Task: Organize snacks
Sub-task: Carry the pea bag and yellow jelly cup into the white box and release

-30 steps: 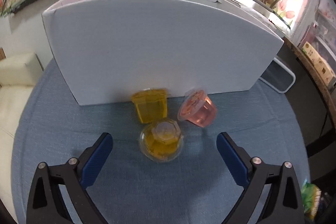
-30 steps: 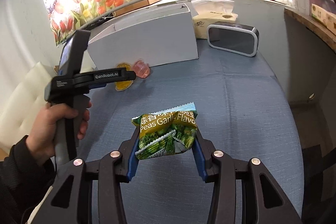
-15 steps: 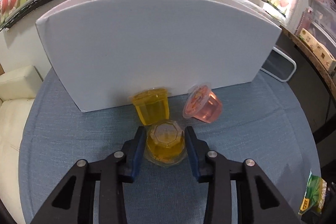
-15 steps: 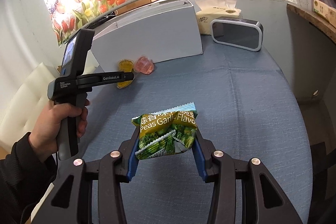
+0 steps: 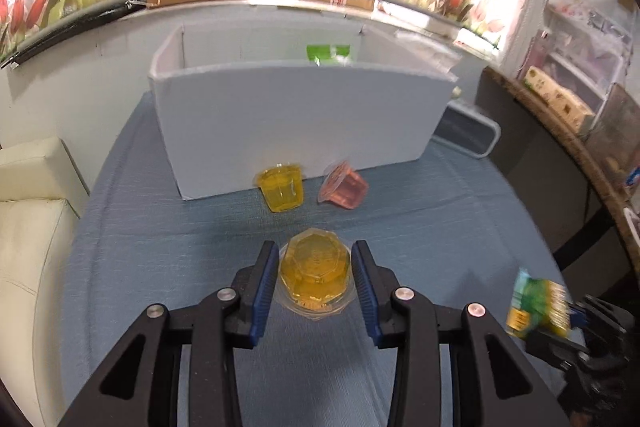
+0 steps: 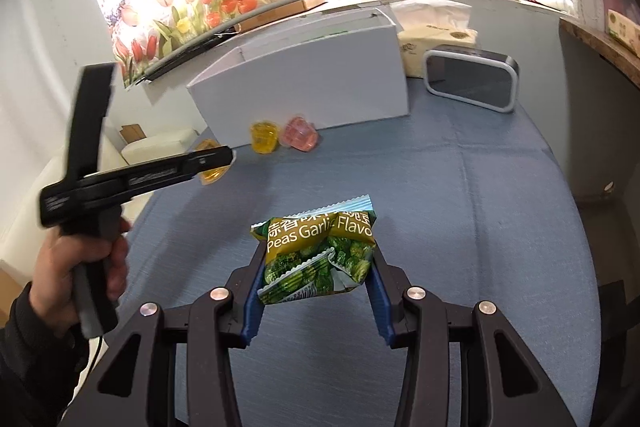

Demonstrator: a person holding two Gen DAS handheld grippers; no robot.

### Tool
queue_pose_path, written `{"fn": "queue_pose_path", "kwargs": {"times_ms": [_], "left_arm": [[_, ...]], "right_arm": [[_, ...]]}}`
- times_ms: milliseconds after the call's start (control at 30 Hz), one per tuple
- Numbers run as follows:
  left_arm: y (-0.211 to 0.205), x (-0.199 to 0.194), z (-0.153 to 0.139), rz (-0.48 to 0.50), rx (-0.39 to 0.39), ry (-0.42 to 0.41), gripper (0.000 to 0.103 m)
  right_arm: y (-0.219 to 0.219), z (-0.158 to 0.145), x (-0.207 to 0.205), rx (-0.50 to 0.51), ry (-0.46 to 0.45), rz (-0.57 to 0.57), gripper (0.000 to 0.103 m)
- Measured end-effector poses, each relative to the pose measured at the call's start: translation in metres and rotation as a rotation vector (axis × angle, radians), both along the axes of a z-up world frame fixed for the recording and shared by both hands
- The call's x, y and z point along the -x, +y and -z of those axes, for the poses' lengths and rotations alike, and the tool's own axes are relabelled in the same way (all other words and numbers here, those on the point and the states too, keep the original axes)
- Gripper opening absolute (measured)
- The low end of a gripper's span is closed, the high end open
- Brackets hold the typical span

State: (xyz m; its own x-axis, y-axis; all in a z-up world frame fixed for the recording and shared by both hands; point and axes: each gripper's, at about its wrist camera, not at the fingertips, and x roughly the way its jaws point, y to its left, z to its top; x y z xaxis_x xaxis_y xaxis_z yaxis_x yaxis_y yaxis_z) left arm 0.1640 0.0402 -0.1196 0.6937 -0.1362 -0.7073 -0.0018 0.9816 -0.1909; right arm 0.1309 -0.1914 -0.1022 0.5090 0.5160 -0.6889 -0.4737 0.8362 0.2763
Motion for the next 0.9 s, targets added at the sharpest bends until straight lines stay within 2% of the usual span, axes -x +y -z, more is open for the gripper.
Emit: {"fn": "queue_pose_path", "kwargs": {"times_ms": [100, 233, 367, 500, 667, 900], "left_arm": [[0.009, 0.015, -0.025, 0.011, 0.011, -0.039, 0.042], [0.020, 0.014, -0.064, 0.020, 0.031, -0.107, 0.042], [0.030, -0.006, -0.101, 0.014, 0.032, -0.168, 0.042], [0.037, -0.036, -0.125, 0.012, 0.035, -0.202, 0.042], [0.050, -0.087, -0.134, 0.010, 0.072, -0.183, 0.042], [0.063, -0.146, -0.108, -0.004, 0.053, -0.107, 0.042]], "right_arm": [[0.011, -0.011, -0.008, -0.011, -0.013, -0.016, 0.048], [0.028, -0.036, -0.032, -0.035, -0.048, -0.041, 0.048], [0.048, -0.071, -0.069, -0.044, -0.106, -0.054, 0.048], [0.072, -0.102, -0.105, -0.029, -0.158, -0.065, 0.048], [0.096, -0.111, -0.155, 0.025, -0.155, -0.066, 0.048], [0.112, -0.094, -0.226, 0.043, -0.079, -0.040, 0.048]]}}
